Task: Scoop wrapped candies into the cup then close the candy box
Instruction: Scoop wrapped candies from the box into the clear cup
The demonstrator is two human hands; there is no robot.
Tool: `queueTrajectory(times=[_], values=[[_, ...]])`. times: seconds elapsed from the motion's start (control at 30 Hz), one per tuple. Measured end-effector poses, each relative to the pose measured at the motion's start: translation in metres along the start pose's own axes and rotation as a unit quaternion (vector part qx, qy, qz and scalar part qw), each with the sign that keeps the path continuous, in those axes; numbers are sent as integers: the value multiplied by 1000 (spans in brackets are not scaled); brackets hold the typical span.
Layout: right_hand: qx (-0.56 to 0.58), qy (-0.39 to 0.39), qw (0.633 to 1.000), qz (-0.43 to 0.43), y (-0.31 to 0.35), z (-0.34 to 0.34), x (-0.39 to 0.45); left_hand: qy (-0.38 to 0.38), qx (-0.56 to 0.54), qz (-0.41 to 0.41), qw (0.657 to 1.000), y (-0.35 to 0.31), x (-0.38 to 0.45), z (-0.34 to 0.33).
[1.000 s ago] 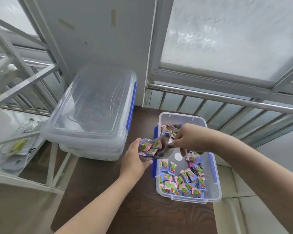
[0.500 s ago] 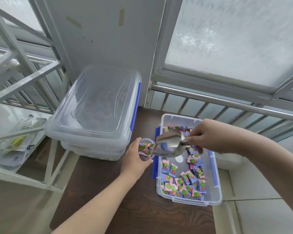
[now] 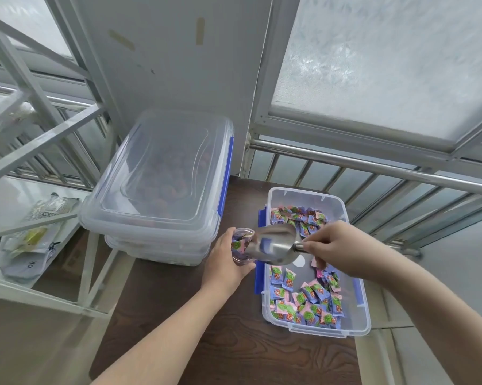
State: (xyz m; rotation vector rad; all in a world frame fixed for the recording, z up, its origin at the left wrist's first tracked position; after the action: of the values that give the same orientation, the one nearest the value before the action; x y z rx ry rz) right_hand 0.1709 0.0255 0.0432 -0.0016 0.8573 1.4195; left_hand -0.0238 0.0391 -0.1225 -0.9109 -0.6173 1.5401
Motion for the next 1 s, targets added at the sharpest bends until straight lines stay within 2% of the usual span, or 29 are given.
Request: queueTrajectory(times=[0.17,0.33,0.47,0.53,0.63,0.7,0.77,0.9,1.0], values=[[61,-33,997,15,2,5,-2,-2,8,-6,1000,-1,-1,0],[65,-21,998,-3,-16,-40,16,-1,13,-3,1000,-1,0,0],[79,-19,997,7,-26,-48,16,7,16,-4,1000,-1,0,0],[120,-26,992,4,-35,-45,11,17,9,1,1000,2,2,-1],[278,-50,959,-25,-62,-36,1,22,19,-5,1000,3,3,-2],[352,-98,930,-45,-84,-32,-2,26,20,-3,999,4,3,-2],[356,-141,920,-84,-110,-41,6,28,24,3,999,5,3,-4],[372,-157,894,-197,-157,-85,27,33,51,4,998,6,5,-4],[389,-188,871,-234,-174,-110,37,41,64,4,997,6,6,-5]])
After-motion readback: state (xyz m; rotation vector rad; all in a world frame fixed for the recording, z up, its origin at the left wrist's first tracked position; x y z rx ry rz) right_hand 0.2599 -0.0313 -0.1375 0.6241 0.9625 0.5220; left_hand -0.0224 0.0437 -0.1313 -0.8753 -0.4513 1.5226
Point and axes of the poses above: each hand's wrist, its own x-axis towards the middle knuckle, its own z-axis out of the back of the hand, y = z × x, the point moved 8 cm from there along x, towards the middle knuckle, and after that the axes turned 4 degrees about x, right-handed, at the moved point
